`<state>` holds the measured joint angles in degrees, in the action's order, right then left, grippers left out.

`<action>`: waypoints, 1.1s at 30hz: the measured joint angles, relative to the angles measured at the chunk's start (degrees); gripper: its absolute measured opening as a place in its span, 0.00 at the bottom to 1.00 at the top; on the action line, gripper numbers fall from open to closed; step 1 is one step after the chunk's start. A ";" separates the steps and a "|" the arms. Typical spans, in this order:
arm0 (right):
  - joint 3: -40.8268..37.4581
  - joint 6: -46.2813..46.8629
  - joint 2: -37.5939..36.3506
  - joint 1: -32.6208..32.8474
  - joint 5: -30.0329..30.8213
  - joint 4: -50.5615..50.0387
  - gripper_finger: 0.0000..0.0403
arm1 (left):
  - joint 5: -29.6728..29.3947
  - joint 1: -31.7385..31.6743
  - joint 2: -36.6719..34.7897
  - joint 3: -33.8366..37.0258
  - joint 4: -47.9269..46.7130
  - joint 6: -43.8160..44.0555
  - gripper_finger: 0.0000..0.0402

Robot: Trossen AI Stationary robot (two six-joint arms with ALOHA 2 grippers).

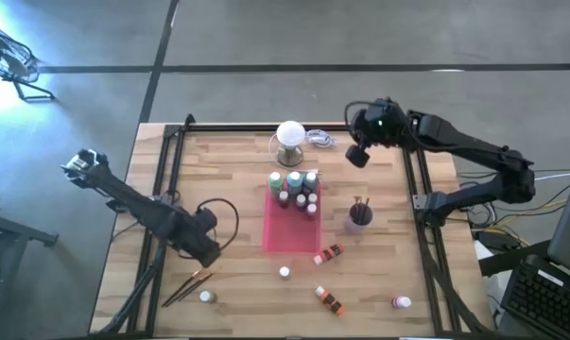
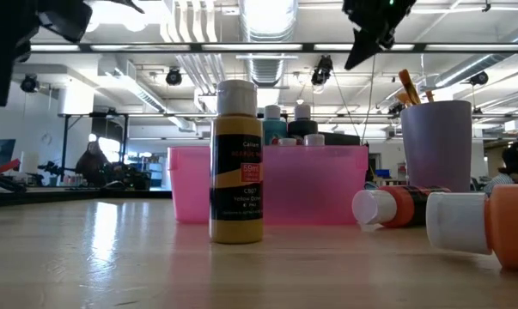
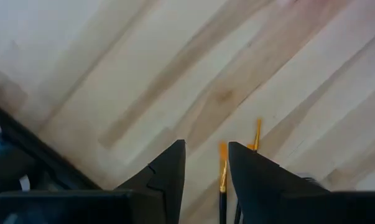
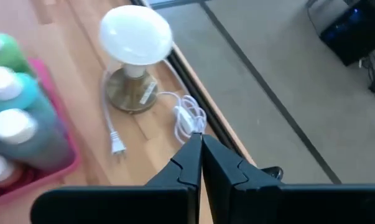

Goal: Pick & Place Paint Supplies
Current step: Put the orange paintbrush into the purple cup

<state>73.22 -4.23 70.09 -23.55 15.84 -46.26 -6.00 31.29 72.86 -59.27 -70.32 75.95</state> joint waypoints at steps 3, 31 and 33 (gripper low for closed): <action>-2.06 -0.88 0.17 -3.03 -1.14 3.22 0.02 | 1.03 -0.06 2.00 0.02 -0.05 0.56 0.31; -15.38 -4.78 0.08 -3.98 -5.84 12.81 0.02 | 8.98 -0.59 14.69 0.48 7.35 6.69 0.31; -15.38 -4.78 0.08 -3.98 -5.84 12.78 0.02 | 11.30 -0.61 16.42 0.48 7.41 6.48 0.31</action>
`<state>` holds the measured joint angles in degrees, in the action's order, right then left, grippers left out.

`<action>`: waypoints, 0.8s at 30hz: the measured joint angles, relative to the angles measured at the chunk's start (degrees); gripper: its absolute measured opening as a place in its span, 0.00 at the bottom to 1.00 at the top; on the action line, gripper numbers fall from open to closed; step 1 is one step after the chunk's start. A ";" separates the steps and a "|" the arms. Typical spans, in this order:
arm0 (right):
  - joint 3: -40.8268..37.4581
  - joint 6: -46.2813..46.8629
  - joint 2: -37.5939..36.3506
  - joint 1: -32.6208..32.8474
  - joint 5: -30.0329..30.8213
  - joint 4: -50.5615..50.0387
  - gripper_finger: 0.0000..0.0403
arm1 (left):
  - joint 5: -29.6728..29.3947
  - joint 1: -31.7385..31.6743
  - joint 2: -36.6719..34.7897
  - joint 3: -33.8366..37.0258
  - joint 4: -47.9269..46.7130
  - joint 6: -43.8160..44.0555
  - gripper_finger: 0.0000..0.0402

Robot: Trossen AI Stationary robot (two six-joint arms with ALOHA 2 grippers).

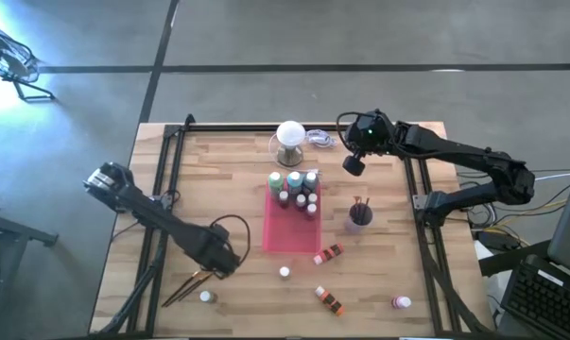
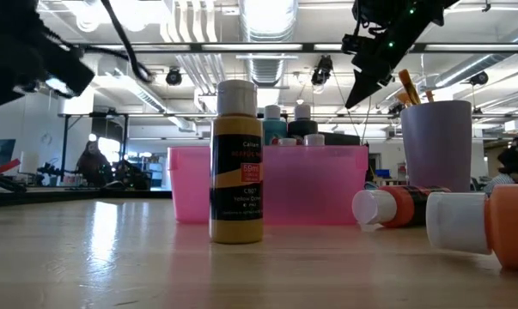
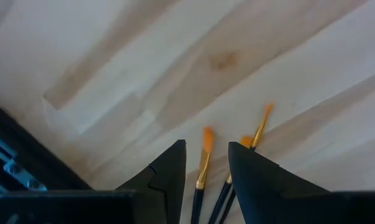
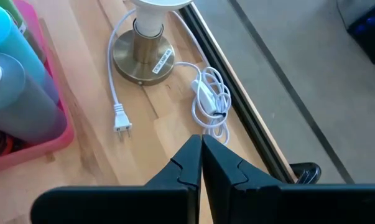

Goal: Pick & Place Paint Supplies
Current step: Put the orange paintbrush into the purple cup

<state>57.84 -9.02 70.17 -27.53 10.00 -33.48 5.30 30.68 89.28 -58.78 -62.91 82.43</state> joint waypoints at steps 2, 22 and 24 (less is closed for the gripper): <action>0.00 0.00 0.00 0.00 0.00 -0.01 0.02 | 1.92 0.00 1.60 0.00 0.38 -0.52 0.31; 0.00 1.10 0.00 0.02 -0.30 -0.11 0.02 | 4.13 0.02 5.22 1.57 3.79 -2.97 0.31; 0.00 1.09 0.00 0.02 -1.48 -0.10 0.02 | 4.91 0.02 5.22 2.71 5.82 -2.97 0.31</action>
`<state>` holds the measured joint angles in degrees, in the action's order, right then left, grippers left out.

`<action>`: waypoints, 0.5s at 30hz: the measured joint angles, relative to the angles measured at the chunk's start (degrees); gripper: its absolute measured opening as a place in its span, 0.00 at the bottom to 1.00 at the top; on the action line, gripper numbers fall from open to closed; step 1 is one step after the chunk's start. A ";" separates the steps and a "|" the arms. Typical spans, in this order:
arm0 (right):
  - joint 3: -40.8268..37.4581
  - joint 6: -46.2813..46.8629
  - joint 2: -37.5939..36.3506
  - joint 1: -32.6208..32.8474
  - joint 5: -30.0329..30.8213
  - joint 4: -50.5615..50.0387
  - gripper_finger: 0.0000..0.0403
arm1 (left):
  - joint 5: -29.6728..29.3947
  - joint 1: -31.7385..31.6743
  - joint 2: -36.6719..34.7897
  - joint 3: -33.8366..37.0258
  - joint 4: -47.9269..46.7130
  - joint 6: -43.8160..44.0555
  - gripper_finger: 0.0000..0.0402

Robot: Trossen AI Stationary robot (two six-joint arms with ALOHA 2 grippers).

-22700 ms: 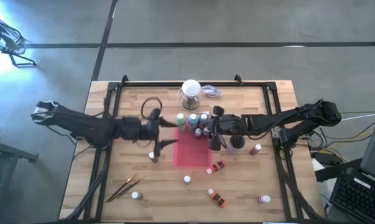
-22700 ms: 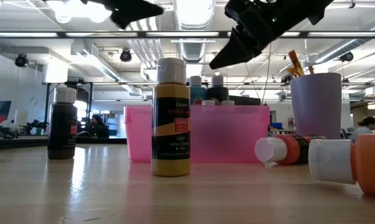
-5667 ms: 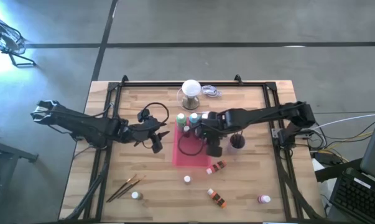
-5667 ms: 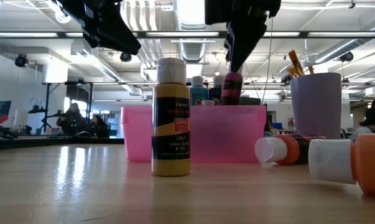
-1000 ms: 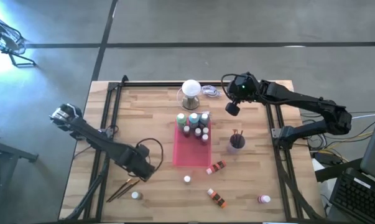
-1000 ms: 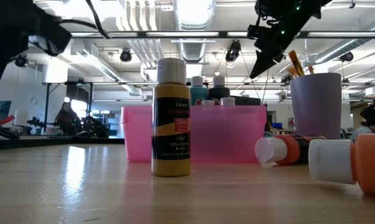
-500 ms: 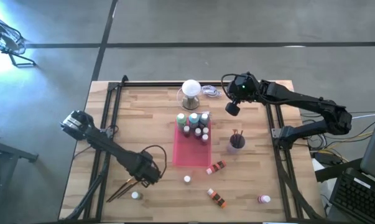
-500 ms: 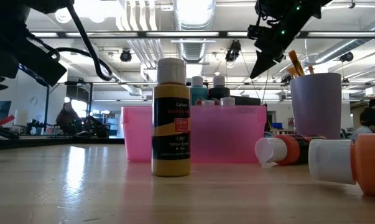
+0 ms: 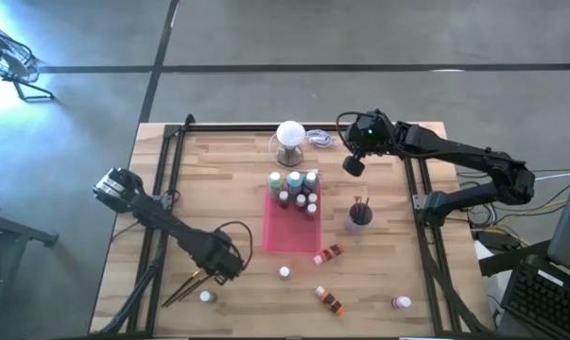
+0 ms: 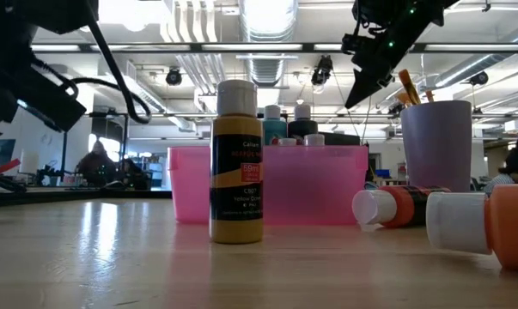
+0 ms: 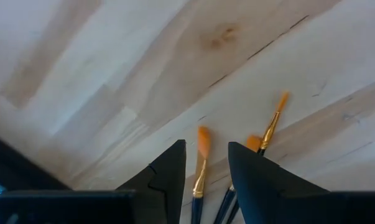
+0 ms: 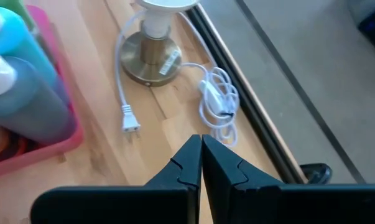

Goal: Pick & Place Paint Supplies
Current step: Put the orange paintbrush into the purple cup

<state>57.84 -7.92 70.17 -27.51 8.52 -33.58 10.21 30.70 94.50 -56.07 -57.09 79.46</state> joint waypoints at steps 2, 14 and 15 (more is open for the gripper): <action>0.00 0.00 0.00 0.00 -1.32 -0.02 0.02 | 0.56 0.00 0.00 1.27 2.46 0.00 0.31; 0.00 -0.02 0.00 0.00 -2.59 0.00 0.02 | 3.01 -0.09 -0.20 5.49 6.77 0.52 0.31; 0.00 0.00 0.00 0.00 -2.59 0.01 0.02 | 3.21 -0.09 -0.20 5.57 6.74 0.52 0.31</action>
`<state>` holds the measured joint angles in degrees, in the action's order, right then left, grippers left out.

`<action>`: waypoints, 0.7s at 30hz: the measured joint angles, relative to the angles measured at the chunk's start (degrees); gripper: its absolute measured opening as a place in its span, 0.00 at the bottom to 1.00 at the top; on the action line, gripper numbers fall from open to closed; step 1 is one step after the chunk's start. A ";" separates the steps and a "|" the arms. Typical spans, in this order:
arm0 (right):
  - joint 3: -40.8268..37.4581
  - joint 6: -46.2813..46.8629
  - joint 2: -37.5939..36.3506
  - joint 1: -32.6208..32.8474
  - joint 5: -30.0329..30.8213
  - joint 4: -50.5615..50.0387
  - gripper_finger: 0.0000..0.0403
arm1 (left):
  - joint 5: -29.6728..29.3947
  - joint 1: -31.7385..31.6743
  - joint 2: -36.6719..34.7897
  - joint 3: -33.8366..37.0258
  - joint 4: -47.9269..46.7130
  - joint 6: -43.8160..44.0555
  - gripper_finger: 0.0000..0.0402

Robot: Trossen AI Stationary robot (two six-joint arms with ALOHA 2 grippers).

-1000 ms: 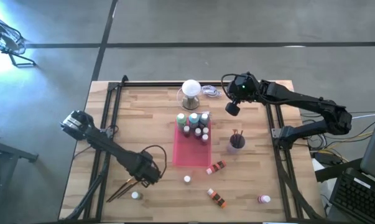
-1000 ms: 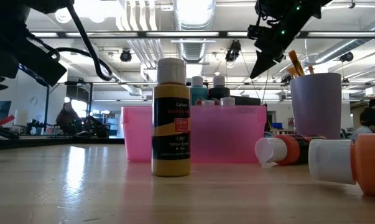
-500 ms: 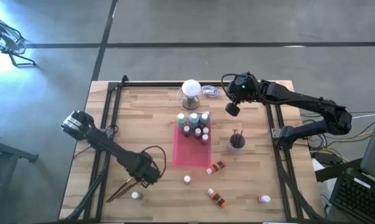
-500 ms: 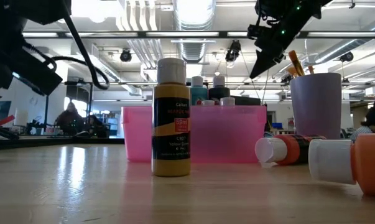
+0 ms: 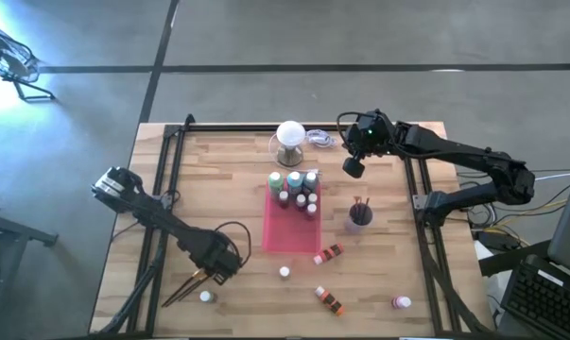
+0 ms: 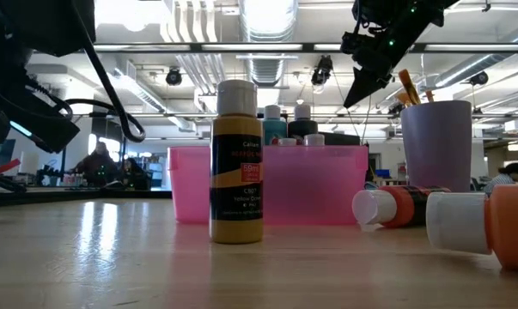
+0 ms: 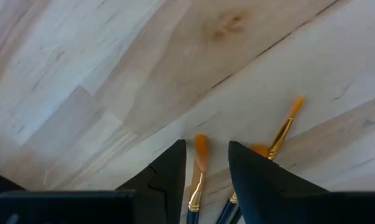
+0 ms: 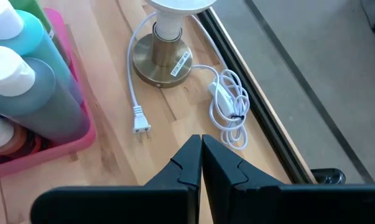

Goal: Pick & Place Paint Supplies
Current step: Put the orange paintbrush into the purple cup

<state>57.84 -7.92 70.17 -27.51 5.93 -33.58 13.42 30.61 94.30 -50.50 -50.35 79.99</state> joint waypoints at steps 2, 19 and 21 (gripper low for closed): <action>0.00 0.00 0.00 0.00 0.00 -0.01 0.02 | 0.39 0.00 0.00 0.02 0.06 0.00 0.31; -0.40 0.27 -0.04 0.00 -0.07 0.05 0.02 | 0.65 -0.07 0.10 0.17 0.01 -3.61 0.02; -0.97 0.31 -0.04 0.00 -0.07 0.07 0.02 | 0.64 -0.24 -0.13 0.23 0.02 -3.69 0.02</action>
<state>56.88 -7.61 70.13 -27.51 5.86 -33.50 14.06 30.37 94.18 -50.27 -50.34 76.29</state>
